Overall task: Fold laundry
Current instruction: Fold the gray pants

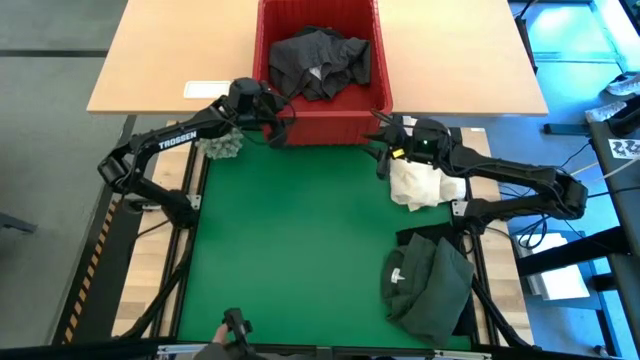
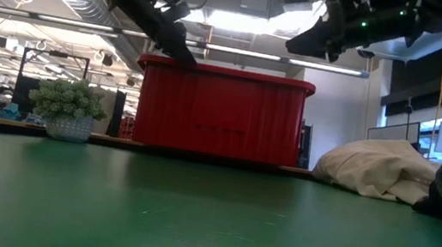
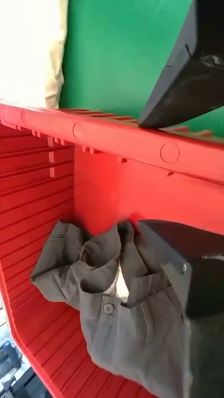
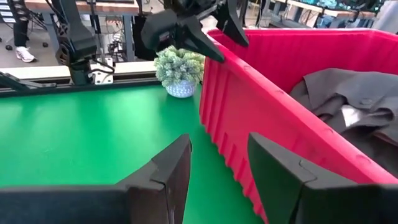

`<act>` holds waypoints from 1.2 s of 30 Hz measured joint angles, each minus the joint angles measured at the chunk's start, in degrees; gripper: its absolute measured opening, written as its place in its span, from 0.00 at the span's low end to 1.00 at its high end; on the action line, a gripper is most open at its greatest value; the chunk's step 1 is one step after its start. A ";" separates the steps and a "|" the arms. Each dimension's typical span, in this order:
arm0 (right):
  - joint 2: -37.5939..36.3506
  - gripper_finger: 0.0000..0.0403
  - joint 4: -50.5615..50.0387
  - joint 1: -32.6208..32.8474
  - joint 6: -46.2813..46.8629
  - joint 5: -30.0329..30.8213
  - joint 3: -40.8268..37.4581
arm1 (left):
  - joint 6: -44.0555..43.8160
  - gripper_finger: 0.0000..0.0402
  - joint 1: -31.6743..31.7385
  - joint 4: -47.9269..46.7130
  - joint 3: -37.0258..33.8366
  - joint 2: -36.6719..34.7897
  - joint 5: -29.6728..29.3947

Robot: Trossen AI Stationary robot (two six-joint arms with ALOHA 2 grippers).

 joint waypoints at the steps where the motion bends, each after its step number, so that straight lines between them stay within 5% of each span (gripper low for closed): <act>1: 0.40 0.39 0.76 0.00 0.00 -0.37 0.00 | 0.48 0.63 0.00 -0.08 0.02 0.17 -0.14; 17: 2.47 0.39 5.41 0.15 0.00 -1.01 0.04 | 3.31 0.64 0.50 -3.42 0.34 3.77 -5.01; 25: 2.47 0.39 5.38 0.15 1.55 -1.00 0.04 | 6.60 0.55 0.55 -12.27 0.31 4.02 -10.26; 36: 2.47 0.39 5.64 0.15 1.57 -1.01 0.13 | 14.32 0.49 -4.58 -12.68 -0.02 4.04 -16.50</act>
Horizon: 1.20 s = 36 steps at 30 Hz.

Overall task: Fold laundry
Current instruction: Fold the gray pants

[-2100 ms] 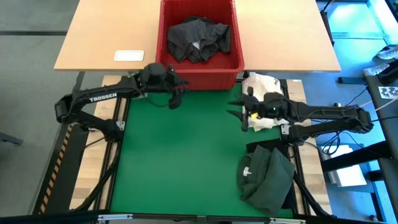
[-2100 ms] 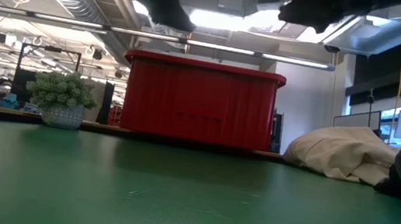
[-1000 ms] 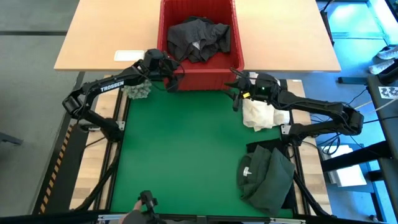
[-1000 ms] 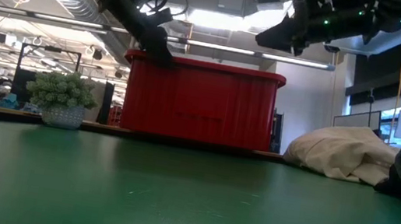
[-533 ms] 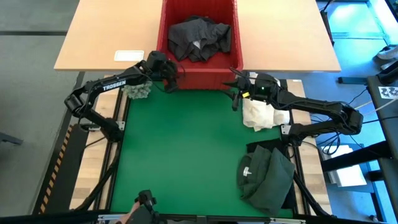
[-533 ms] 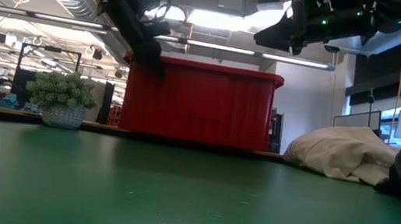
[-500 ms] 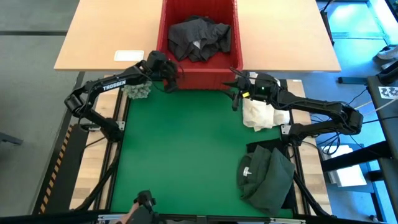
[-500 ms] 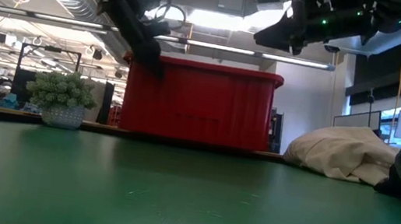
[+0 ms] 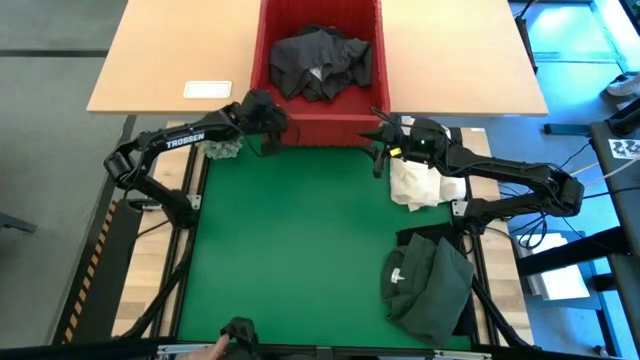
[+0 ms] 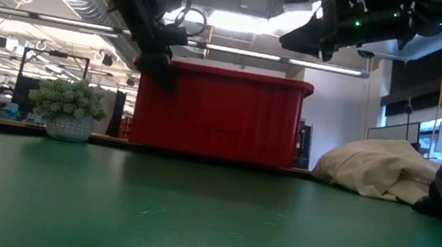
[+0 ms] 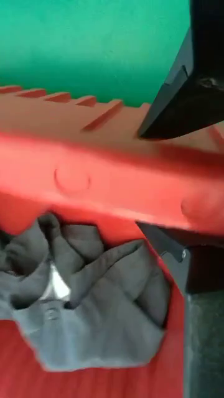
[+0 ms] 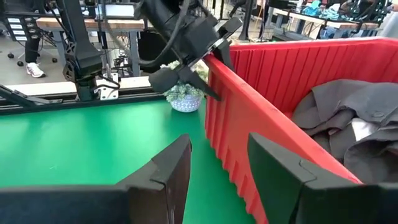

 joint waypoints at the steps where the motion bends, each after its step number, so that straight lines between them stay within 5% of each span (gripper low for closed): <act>1: 0.00 0.39 -0.10 0.00 0.00 0.00 0.41 | 0.71 0.48 -0.83 0.20 0.03 0.00 -1.05; 9: 0.10 0.39 0.08 0.00 -3.18 0.02 6.72 | 0.94 0.46 -9.71 -0.09 0.00 0.09 -12.05; 15: 2.86 0.39 -2.97 -0.04 -5.69 1.14 12.83 | -2.87 0.46 -15.68 -4.74 0.10 -0.07 -13.38; 24: 13.64 0.40 -20.15 -3.36 -7.71 3.12 24.66 | -10.50 0.47 -25.24 -11.41 0.00 0.09 -13.60; 36: 26.43 0.64 -29.92 -15.73 -9.09 5.35 39.17 | -19.94 0.49 -32.25 -13.95 0.02 0.07 -15.60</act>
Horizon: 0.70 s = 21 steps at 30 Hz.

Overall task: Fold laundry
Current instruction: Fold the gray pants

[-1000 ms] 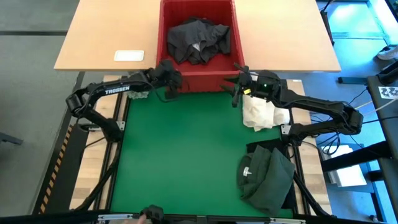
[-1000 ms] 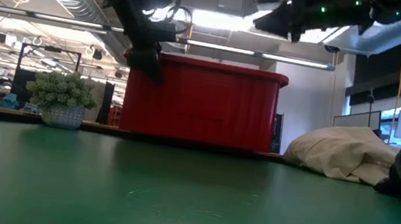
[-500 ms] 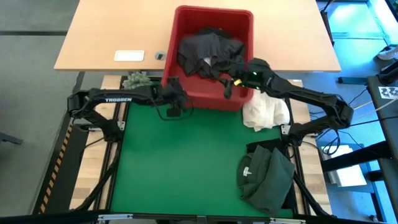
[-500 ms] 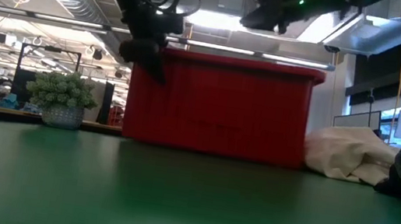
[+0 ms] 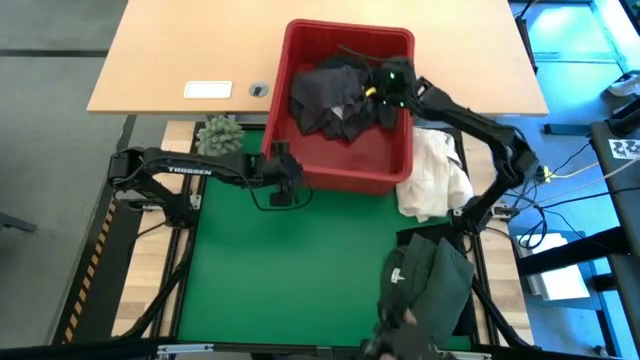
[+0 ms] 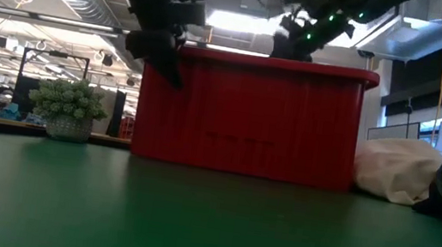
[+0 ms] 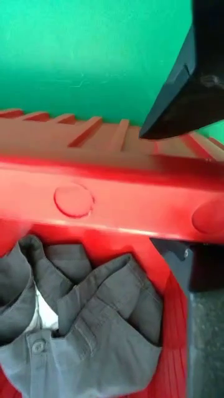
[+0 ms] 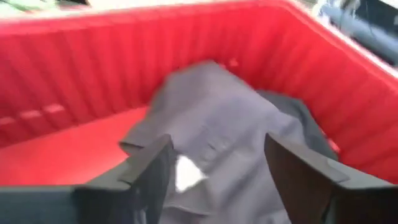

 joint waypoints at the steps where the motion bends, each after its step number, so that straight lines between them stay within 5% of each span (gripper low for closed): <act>1: 1.37 0.66 -1.35 -0.96 0.40 -0.52 1.29 | -0.53 0.49 -0.34 -0.08 0.00 -0.02 0.01; 8: 11.99 0.74 -7.92 -3.88 3.98 -6.72 9.09 | -3.89 0.50 -3.45 -1.30 0.04 -0.08 -0.31; 21: 23.55 0.71 -14.13 -3.78 6.11 -7.24 18.13 | -5.65 0.50 -6.38 -2.11 0.00 -0.09 -2.25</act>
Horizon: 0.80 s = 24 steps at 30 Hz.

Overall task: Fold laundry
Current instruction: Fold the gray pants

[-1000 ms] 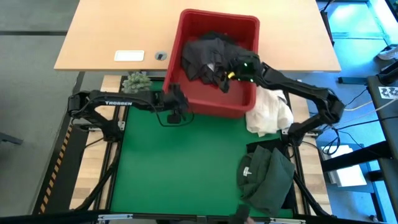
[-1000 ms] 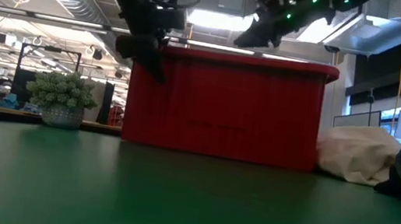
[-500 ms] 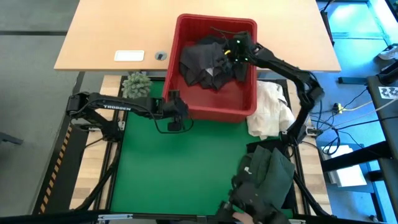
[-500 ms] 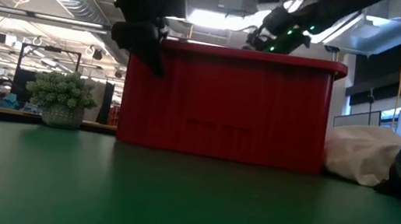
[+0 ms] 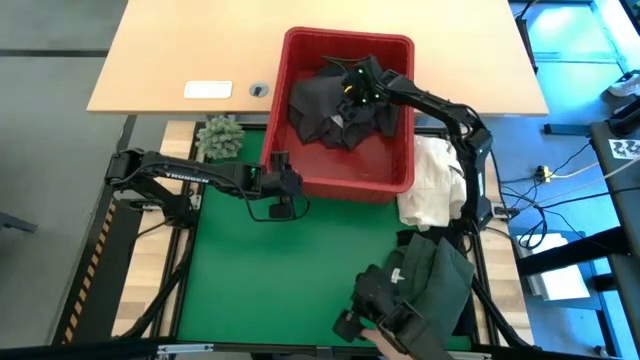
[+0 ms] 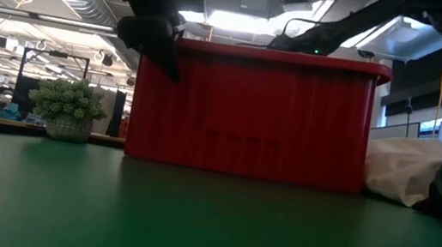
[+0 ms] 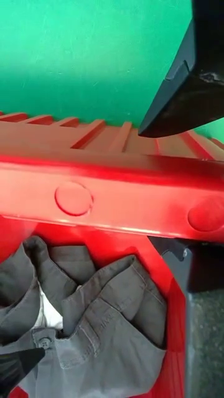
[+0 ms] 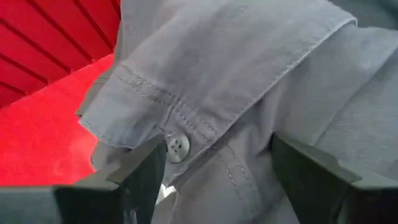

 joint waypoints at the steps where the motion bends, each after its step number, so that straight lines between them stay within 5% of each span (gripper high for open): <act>1: 0.20 0.67 -0.41 -0.01 -0.12 0.01 0.28 | 0.00 0.50 0.00 0.02 0.00 0.00 0.00; 4: 0.76 0.53 -2.36 -0.01 -2.45 0.05 0.64 | 0.05 0.50 0.00 0.03 0.01 0.00 -0.27; 10: 0.84 0.06 -3.88 -0.03 -6.32 -1.84 1.61 | -0.07 0.50 -0.04 0.01 0.00 0.02 -1.09; 24: -4.74 0.01 -15.79 6.65 -11.06 -1.94 23.25 | -1.77 0.50 1.10 -0.04 0.02 0.02 -2.57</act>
